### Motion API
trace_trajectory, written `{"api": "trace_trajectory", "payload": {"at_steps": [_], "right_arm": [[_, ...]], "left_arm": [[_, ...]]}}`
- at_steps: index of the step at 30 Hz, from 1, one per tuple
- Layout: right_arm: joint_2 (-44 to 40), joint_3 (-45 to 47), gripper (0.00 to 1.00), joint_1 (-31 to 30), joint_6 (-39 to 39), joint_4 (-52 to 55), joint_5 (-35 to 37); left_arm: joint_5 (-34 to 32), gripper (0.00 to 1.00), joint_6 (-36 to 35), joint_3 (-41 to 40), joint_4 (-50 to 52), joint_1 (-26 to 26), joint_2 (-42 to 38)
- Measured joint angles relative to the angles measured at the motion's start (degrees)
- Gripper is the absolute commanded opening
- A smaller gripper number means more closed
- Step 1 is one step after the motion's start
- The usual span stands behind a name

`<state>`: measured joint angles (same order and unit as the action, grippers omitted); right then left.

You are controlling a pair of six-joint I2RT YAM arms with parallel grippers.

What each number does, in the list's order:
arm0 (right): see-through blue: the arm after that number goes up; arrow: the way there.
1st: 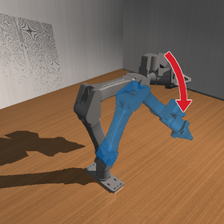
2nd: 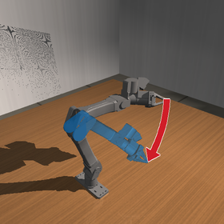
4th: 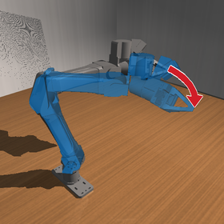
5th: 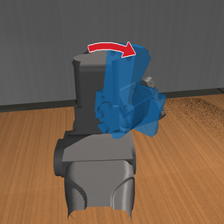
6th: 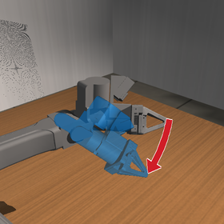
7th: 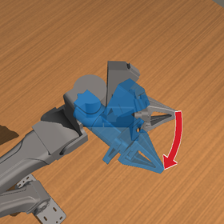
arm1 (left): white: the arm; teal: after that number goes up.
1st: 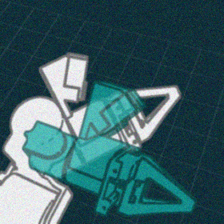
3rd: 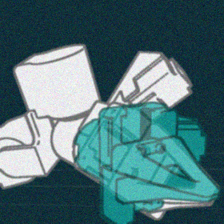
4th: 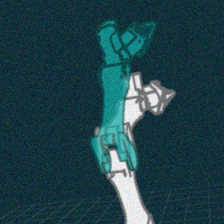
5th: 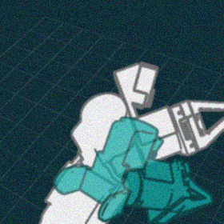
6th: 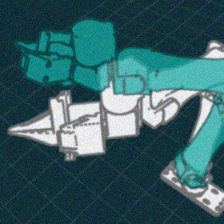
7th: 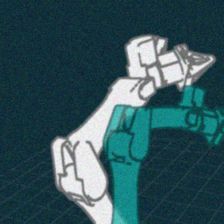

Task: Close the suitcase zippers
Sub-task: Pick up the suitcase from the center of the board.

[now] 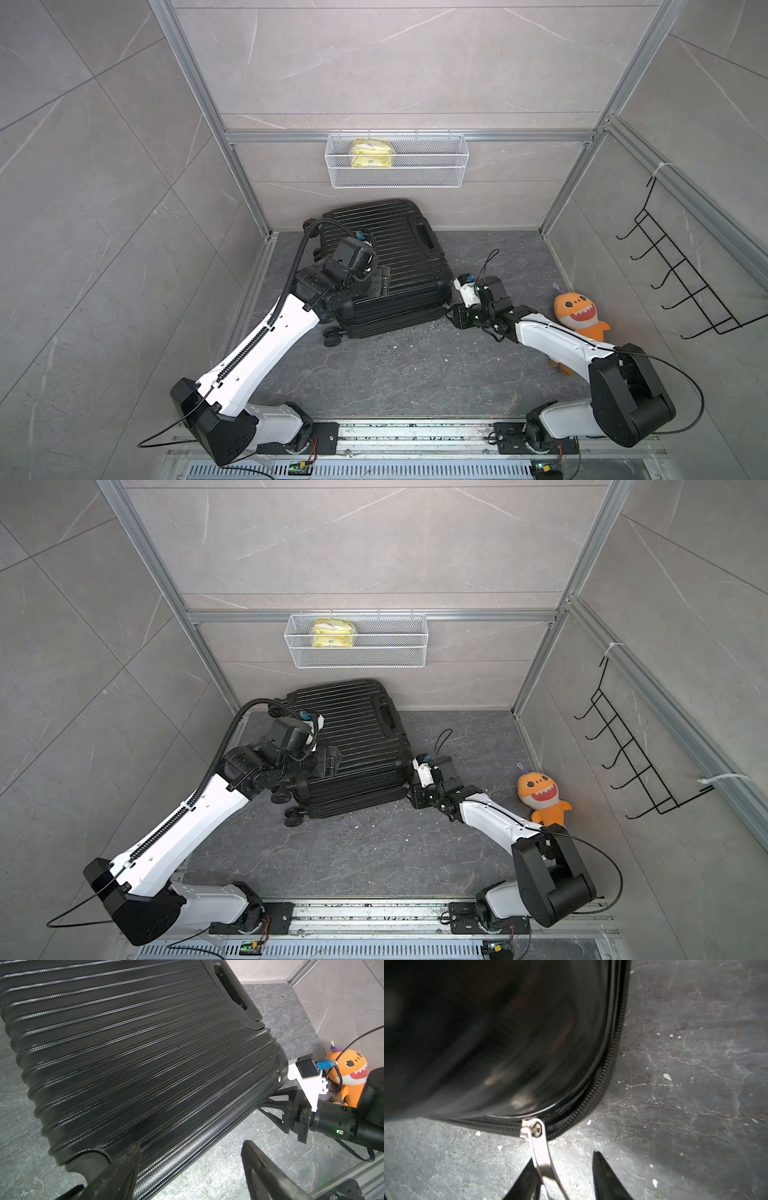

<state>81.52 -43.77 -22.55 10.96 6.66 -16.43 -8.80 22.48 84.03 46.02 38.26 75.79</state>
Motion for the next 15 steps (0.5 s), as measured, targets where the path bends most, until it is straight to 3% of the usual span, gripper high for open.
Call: {"api": "trace_trajectory", "payload": {"at_steps": [15], "right_arm": [[-0.4, -1.2, 0.43, 0.4, -0.1, -0.9, -6.5]], "left_arm": [[0.0, 0.80, -0.1, 0.0, 0.2, 0.0, 0.0]]}}
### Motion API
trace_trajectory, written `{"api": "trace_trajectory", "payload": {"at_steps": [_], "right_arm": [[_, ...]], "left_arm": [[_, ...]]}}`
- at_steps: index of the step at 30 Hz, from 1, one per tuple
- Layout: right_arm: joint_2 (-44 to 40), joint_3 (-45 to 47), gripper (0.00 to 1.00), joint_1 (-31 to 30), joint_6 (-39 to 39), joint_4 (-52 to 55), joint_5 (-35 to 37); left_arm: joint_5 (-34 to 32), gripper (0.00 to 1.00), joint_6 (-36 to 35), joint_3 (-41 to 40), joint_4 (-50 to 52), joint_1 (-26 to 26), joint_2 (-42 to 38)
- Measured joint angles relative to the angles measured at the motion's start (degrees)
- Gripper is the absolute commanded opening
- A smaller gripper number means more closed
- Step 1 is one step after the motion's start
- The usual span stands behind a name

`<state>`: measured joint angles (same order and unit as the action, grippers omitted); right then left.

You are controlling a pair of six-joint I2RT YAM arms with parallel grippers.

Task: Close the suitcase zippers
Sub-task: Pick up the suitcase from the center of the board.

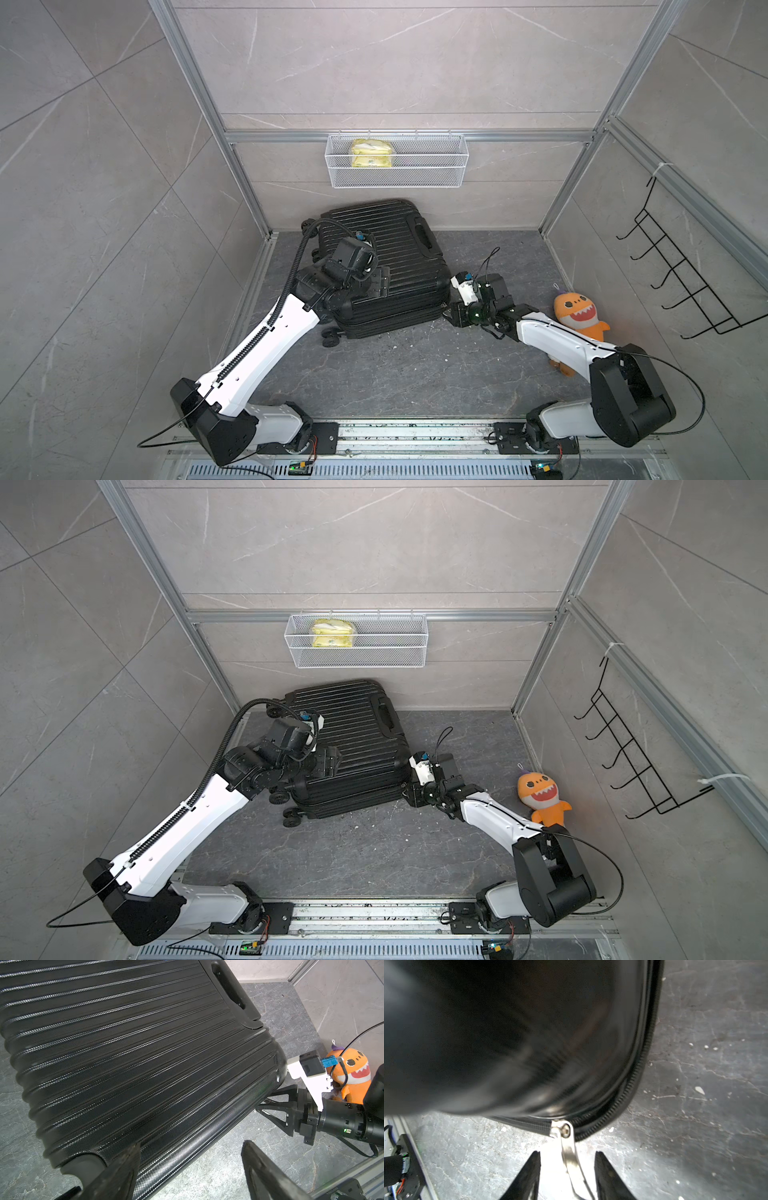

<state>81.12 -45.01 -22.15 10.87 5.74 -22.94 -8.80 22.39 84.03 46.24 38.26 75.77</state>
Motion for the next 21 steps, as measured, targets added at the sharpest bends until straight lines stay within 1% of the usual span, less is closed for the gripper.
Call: {"api": "trace_trajectory", "payload": {"at_steps": [5, 7, 9, 13, 16, 18, 21], "right_arm": [[0.9, -1.6, 0.31, 0.0, -0.3, 0.0, -0.6], [1.5, -1.9, 0.29, 0.1, -0.1, 0.1, -0.7], [1.6, -1.9, 0.22, 0.3, -0.2, 0.1, -0.6], [1.8, -1.9, 0.22, 0.5, 0.0, 0.1, -0.4], [2.1, -1.9, 0.19, 0.5, 0.0, 0.0, -0.5], [2.2, -1.9, 0.12, 0.5, 0.0, -0.2, -0.8], [2.5, -1.9, 0.00, 0.5, 0.0, -0.6, -1.5]], "left_arm": [[0.2, 0.80, -0.1, 0.0, 0.0, 0.0, -0.1], [0.4, 0.80, -0.1, 0.0, 0.0, 0.0, -0.1], [0.5, 0.80, -0.1, 0.0, 0.0, 0.0, -0.1], [0.6, 0.80, -0.1, 0.0, 0.0, 0.0, -0.1], [1.4, 0.80, -0.1, 0.0, 0.0, 0.0, -0.1], [1.7, 0.80, -0.1, 0.0, 0.0, 0.0, 0.0], [2.2, 0.80, 0.0, 0.3, 0.0, 0.0, 0.2]]}}
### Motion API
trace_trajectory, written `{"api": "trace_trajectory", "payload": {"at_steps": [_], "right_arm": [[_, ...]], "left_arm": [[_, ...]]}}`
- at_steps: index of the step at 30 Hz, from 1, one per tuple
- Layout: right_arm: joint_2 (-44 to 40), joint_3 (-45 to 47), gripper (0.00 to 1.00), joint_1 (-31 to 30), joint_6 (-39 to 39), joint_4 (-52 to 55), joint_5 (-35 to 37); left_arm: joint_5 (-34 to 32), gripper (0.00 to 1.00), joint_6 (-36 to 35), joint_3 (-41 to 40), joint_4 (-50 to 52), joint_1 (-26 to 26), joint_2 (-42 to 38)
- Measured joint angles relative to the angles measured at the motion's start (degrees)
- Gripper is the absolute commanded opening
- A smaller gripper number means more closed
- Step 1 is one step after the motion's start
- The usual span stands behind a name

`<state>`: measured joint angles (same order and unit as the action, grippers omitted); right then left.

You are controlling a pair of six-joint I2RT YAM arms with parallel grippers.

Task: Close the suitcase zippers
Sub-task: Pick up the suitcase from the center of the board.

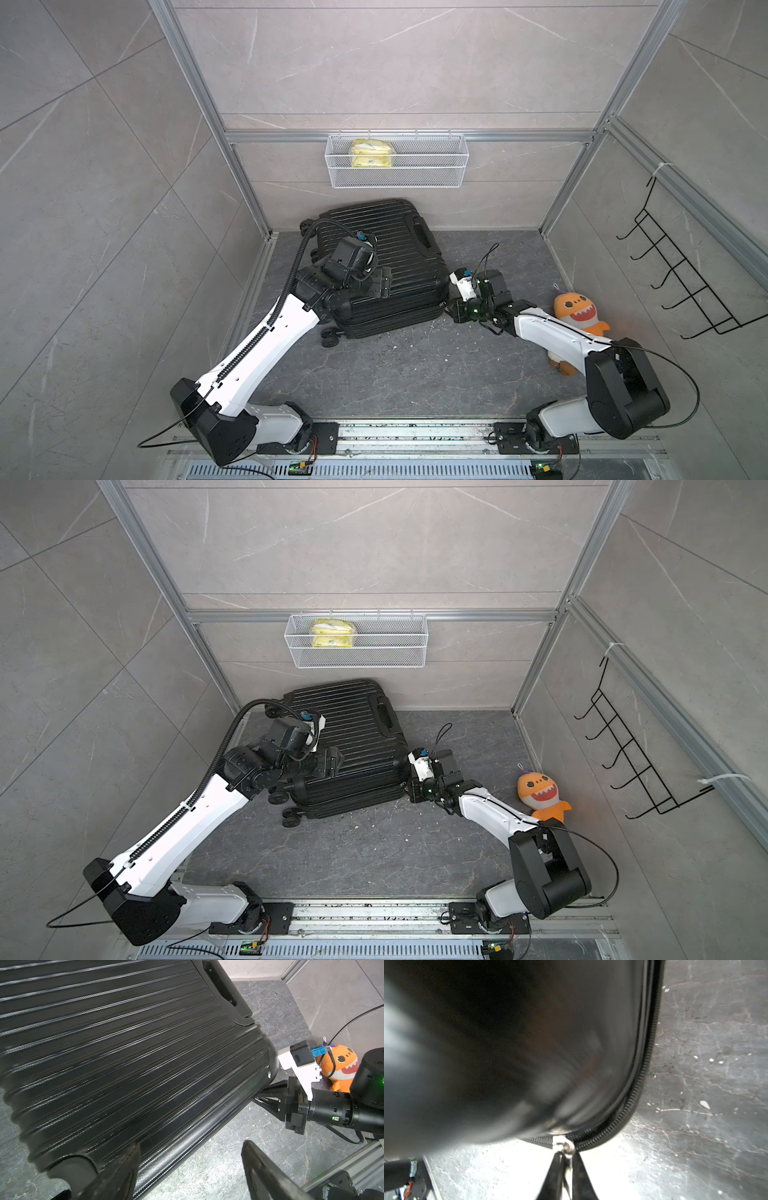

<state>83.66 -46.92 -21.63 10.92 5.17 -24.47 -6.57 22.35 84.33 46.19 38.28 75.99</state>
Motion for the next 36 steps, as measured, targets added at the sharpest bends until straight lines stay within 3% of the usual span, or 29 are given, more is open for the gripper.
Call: {"api": "trace_trajectory", "payload": {"at_steps": [8, 16, 26, 36], "right_arm": [[-0.8, 1.8, 0.00, -0.1, 0.7, -2.2, -0.2], [-6.4, 6.9, 0.00, -2.8, 1.6, -4.0, 2.5], [-10.4, 9.7, 0.00, -7.6, 2.5, -4.7, 10.5], [-13.2, 11.7, 0.00, -12.5, 3.7, -4.9, 15.6]], "left_arm": [[1.4, 0.80, 0.9, 3.8, -2.8, 1.7, 4.8], [0.6, 0.77, 6.0, 10.6, -8.5, 2.6, 15.0], [-3.8, 0.76, 11.9, 34.0, -7.1, 5.3, 34.5], [-8.3, 0.65, 12.7, 59.3, 2.2, 7.7, 53.3]]}}
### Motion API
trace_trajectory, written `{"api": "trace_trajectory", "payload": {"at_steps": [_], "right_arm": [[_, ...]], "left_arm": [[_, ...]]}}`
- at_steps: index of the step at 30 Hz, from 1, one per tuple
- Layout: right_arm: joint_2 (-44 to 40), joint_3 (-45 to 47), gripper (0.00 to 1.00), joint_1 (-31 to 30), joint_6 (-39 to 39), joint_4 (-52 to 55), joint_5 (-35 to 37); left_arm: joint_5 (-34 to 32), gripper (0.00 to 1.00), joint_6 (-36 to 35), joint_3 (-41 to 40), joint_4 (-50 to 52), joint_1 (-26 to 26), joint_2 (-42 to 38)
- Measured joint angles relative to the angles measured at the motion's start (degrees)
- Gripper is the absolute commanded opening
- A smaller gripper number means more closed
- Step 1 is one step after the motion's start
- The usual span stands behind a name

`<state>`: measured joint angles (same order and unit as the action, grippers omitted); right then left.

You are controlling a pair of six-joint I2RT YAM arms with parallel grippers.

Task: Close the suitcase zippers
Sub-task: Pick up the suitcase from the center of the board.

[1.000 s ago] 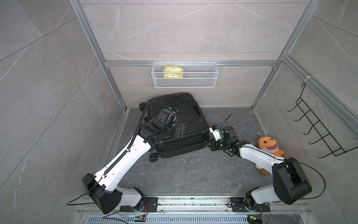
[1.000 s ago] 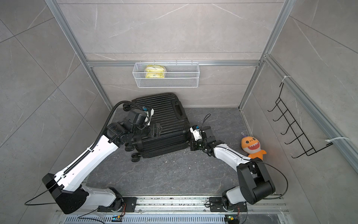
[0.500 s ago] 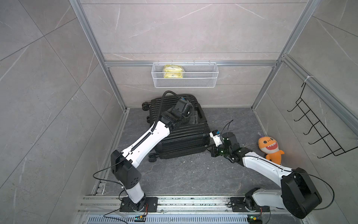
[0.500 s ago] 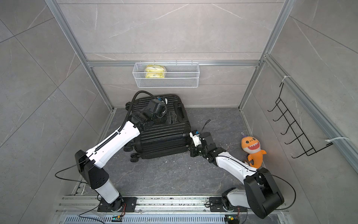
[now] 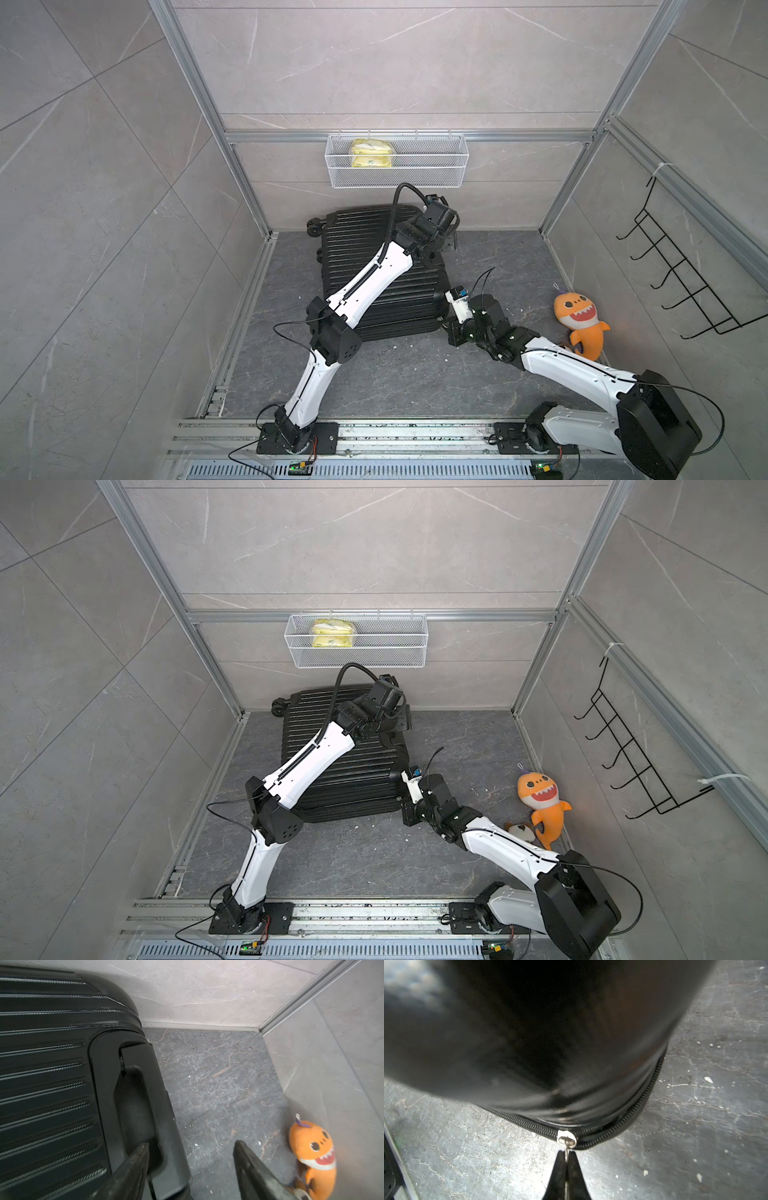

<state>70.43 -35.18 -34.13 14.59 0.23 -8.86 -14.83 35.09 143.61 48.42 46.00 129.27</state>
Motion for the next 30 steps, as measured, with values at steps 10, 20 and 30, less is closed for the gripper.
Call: {"api": "trace_trajectory", "payload": {"at_steps": [10, 20, 30], "right_arm": [[-1.1, 0.4, 0.00, -2.3, 0.7, 0.6, 2.3], [-1.3, 0.5, 0.00, -6.4, 1.3, 0.9, 6.1], [0.9, -0.5, 0.00, -15.6, 1.5, -0.4, 10.6]], "left_arm": [[-3.1, 0.64, 0.9, 1.1, 0.2, -0.4, 6.2], [-6.7, 0.58, -0.2, 3.8, -0.1, -0.2, 9.1], [-11.5, 0.51, -1.8, -1.4, 4.3, -0.4, 7.1]]}}
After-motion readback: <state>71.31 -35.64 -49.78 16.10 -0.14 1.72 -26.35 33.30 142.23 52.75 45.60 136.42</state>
